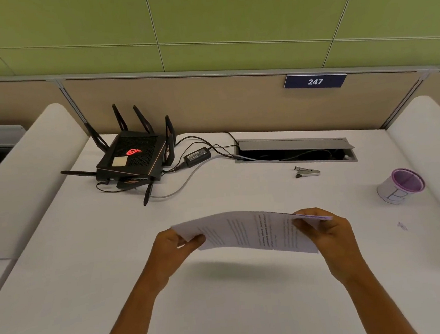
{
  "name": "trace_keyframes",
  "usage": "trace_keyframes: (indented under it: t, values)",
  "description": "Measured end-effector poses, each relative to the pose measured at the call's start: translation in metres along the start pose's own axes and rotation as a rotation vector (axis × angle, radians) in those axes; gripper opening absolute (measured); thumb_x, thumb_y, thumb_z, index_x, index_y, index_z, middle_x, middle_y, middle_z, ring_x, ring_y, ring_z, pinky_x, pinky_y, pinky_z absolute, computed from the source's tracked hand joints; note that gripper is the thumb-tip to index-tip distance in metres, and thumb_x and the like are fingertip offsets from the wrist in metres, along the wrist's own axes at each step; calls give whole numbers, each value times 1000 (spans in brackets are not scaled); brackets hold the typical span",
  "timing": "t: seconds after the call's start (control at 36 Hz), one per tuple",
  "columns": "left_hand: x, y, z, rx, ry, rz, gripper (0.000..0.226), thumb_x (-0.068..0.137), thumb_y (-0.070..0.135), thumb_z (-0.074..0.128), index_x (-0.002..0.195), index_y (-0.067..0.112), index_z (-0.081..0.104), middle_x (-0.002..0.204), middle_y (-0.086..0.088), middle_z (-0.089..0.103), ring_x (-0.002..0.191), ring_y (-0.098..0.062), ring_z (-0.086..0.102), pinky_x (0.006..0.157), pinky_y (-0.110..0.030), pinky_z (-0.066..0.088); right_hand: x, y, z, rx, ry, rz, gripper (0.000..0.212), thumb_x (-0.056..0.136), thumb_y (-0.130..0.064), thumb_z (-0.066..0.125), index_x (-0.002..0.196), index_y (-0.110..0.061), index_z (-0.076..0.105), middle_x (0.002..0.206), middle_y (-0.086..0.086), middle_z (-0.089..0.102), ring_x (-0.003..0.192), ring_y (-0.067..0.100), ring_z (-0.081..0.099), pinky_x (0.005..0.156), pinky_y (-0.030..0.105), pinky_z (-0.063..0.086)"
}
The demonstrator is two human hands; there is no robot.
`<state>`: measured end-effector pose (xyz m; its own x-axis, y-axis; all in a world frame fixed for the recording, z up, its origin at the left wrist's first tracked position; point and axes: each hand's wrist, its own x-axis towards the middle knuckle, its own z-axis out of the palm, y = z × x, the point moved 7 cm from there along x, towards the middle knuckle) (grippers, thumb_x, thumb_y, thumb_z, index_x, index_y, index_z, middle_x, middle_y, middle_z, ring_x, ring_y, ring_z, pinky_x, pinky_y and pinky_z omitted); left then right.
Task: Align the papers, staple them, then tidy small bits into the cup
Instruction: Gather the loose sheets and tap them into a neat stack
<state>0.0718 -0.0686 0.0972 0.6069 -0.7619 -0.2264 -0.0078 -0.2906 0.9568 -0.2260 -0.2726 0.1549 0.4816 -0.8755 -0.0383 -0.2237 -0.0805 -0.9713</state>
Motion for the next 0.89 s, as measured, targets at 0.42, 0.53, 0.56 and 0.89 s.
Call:
trace_keyframes:
  t: [0.42, 0.53, 0.56, 0.89]
  values:
    - [-6, -42, 35, -147, 138, -114, 19, 93, 17, 79, 104, 31, 77, 95, 18, 83, 97, -8, 79, 79, -16, 61, -25, 99, 30, 172, 151, 334, 18, 87, -9, 81, 102, -17, 79, 96, -2, 82, 97, 24, 77, 81, 31, 61]
    - [-8, -47, 38, -134, 173, -125, 17, 93, 19, 79, 106, 30, 76, 91, 19, 82, 94, -6, 78, 80, -16, 62, -27, 100, 27, 175, 203, 351, 22, 86, -9, 82, 107, -16, 78, 96, -4, 82, 94, 17, 76, 83, 31, 60]
    - [-8, -45, 38, -139, 183, -120, 18, 93, 19, 79, 107, 30, 76, 92, 19, 82, 93, -4, 78, 79, -14, 61, -27, 97, 25, 183, 213, 344, 24, 86, -9, 82, 109, -15, 78, 97, -3, 82, 94, 15, 76, 84, 31, 60]
    - [-6, -45, 31, -46, 179, -86, 21, 98, 21, 73, 118, 23, 72, 104, 6, 78, 99, -17, 75, 71, -13, 61, -25, 97, 22, 135, 171, 323, 25, 85, -12, 82, 105, -25, 75, 99, -2, 81, 97, 23, 76, 79, 33, 62]
